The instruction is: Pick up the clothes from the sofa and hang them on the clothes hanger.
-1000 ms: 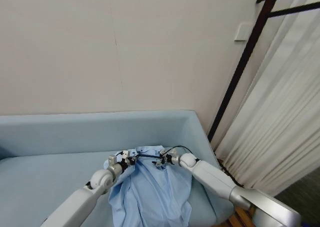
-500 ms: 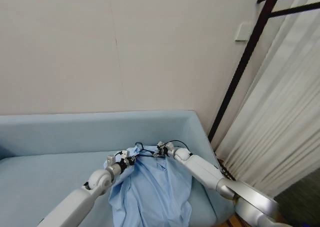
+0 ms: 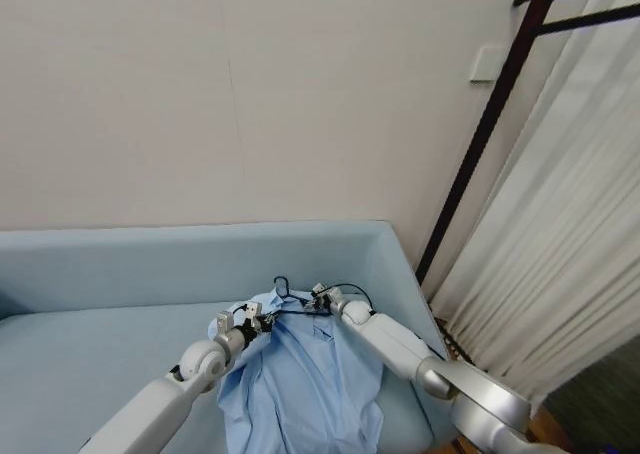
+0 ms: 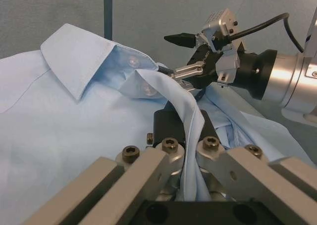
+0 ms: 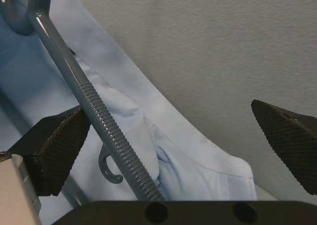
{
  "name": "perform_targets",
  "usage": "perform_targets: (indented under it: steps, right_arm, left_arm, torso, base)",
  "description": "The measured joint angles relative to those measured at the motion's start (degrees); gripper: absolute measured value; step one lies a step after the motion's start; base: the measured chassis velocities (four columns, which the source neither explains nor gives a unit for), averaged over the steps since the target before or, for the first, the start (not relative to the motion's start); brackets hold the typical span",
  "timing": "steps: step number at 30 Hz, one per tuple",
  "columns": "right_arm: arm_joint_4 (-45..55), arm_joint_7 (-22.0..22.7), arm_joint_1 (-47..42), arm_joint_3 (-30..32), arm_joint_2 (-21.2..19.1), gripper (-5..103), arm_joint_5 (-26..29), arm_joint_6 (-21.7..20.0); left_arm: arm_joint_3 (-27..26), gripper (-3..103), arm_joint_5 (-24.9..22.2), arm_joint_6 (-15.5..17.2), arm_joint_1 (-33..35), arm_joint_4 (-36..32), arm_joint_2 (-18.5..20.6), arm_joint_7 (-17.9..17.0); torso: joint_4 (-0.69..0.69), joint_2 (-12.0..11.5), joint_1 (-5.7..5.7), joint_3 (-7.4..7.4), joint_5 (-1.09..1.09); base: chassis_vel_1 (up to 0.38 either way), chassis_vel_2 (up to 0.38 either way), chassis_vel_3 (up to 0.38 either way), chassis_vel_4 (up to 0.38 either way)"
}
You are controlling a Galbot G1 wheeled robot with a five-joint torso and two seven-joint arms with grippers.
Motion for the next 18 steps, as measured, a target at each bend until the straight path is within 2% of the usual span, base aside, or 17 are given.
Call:
perform_targets:
  steps: [3, 8, 9, 10, 12, 18]
  right_arm:
    - [-0.1, 1.3, -0.4, 0.2, 0.2, 100, 0.2, 0.2]
    - [1.2, 1.4, -1.2, 0.4, -0.4, 100, 0.5, -0.3]
    - [2.3, 1.1, -1.6, 0.4, -1.0, 100, 0.9, -0.8]
    - [4.2, -0.2, -2.3, 0.4, -2.3, 100, 1.6, -1.8]
    - [6.0, -2.3, -3.2, 0.4, -3.5, 100, 1.9, -2.5]
    - [8.1, -3.2, -4.7, 0.6, -4.3, 100, 2.9, -2.4]
  left_arm:
    - [0.0, 0, 0.2, -0.2, 0.2, 0.1, -0.1, 0.0]
    - [-1.3, 0, 3.7, -0.7, 1.4, 1.1, -0.1, 1.2]
    - [-1.8, 0, 6.5, -1.2, 1.8, 2.3, 0.1, 1.9]
    - [-2.4, 0, 11.2, -2.8, 2.3, 4.5, 0.4, 3.5]
    - [-2.9, 0, 14.9, -4.3, 2.7, 7.1, 0.6, 4.7]
    - [-3.4, 0, 16.2, -5.6, 3.0, 10.2, -0.9, 5.1]
  torso:
    - [-0.01, 0.0, 0.0, 0.0, 0.0]
    - [-0.02, 0.0, 0.0, 0.0, 0.0]
    - [-0.01, 0.0, 0.0, 0.0, 0.0]
    - [-0.01, 0.0, 0.0, 0.0, -0.01]
    - [-0.01, 0.0, 0.0, 0.0, -0.01]
    - [0.0, 0.0, 0.0, 0.0, 0.0]
  base:
    - [0.0, 0.0, 0.0, 0.0]
    - [0.0, 0.0, 0.0, 0.0]
    - [0.0, 0.0, 0.0, 0.0]
    - [0.0, 0.0, 0.0, 0.0]
    - [0.0, 0.0, 0.0, 0.0]
    - [0.0, 0.0, 0.0, 0.0]
